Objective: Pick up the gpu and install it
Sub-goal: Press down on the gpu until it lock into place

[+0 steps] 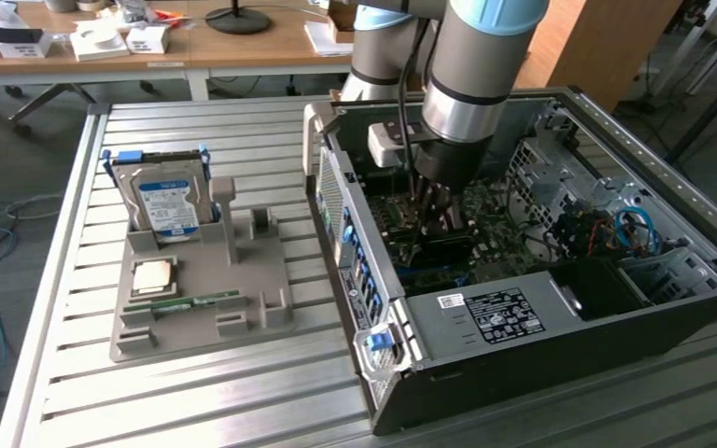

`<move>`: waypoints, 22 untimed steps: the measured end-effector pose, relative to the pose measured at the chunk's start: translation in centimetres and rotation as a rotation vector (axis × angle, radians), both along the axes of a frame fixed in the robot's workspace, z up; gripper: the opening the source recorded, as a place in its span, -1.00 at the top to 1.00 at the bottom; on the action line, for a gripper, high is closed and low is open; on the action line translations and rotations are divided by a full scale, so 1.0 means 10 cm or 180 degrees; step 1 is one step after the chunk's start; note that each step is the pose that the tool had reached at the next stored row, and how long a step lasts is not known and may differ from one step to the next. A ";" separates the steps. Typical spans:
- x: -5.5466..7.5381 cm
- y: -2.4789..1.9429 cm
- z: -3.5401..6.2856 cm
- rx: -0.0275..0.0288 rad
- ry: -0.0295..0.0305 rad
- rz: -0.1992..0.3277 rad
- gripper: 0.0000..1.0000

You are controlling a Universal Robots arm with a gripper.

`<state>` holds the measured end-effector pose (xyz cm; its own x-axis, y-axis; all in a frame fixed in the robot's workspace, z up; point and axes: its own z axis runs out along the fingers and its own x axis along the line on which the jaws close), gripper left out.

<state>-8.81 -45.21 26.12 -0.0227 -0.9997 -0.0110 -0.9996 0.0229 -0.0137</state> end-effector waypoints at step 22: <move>0.00 0.001 0.164 0.0003 -0.0001 0.0000 0.79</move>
